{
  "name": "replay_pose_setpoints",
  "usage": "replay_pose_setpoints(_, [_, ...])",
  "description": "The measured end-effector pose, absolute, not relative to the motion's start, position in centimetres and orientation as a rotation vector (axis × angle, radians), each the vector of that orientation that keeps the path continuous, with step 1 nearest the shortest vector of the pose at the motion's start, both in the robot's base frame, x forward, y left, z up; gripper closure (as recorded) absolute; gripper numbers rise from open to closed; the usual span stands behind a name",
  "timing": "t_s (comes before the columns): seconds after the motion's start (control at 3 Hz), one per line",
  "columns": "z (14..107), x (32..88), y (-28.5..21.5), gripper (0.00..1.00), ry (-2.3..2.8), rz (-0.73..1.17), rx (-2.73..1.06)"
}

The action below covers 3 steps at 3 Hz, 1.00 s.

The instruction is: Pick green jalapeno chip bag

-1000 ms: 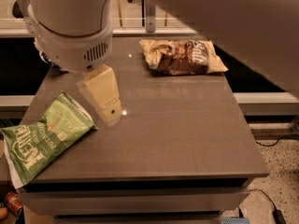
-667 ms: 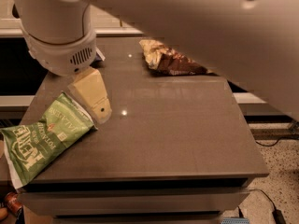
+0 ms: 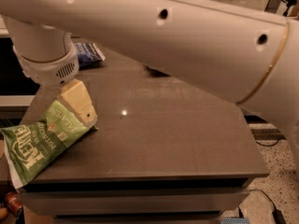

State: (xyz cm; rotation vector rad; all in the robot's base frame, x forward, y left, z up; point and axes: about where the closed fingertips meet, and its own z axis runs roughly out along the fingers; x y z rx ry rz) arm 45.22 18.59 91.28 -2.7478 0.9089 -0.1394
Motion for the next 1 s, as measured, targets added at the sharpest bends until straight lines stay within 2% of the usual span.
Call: replay_pose_setpoints(1.0, [87.0, 44.0, 22.9, 0.0, 0.85, -0.061, -2.797])
